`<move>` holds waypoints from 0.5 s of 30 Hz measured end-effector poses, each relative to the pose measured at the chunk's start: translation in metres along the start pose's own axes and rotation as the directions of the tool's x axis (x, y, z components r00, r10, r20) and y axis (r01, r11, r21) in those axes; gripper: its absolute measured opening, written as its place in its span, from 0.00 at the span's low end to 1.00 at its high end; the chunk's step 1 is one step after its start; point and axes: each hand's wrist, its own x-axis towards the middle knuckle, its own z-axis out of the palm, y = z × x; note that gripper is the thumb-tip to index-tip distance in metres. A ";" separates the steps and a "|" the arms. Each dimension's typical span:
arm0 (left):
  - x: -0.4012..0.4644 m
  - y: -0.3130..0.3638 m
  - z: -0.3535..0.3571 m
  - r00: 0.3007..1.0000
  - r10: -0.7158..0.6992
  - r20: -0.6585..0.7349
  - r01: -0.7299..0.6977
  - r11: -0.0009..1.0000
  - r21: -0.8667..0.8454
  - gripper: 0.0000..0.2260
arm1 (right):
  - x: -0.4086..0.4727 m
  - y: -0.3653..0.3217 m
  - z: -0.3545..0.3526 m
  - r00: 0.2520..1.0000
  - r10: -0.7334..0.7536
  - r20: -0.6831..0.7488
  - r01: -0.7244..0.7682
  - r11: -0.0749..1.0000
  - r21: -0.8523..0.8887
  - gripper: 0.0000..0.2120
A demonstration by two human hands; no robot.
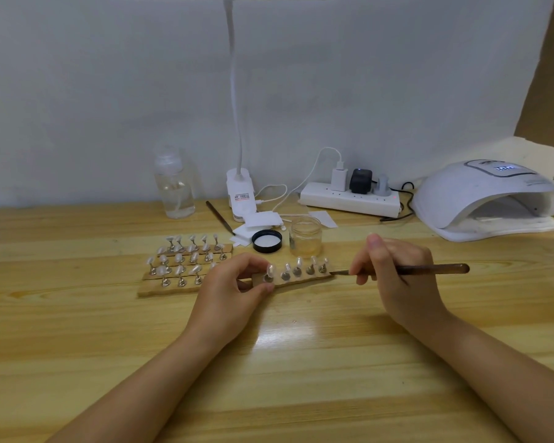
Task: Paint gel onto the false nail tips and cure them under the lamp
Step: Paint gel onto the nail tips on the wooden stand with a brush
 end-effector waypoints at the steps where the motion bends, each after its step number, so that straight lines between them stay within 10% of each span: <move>1: 0.000 0.000 0.000 1.000 -0.003 -0.001 0.003 1.000 -0.007 0.13 | 0.000 -0.001 0.000 1.000 -0.004 -0.009 0.004 1.000 0.008 0.24; 8: 0.000 -0.002 0.001 1.000 -0.016 -0.021 0.015 0.999 -0.029 0.14 | 0.007 0.002 -0.005 0.998 0.068 -0.003 -0.068 0.979 -0.191 0.02; 15: 0.000 -0.002 0.002 0.999 0.000 -0.035 -0.001 1.000 -0.027 0.15 | 0.006 0.006 -0.005 0.986 0.042 0.159 0.035 0.889 -0.456 0.14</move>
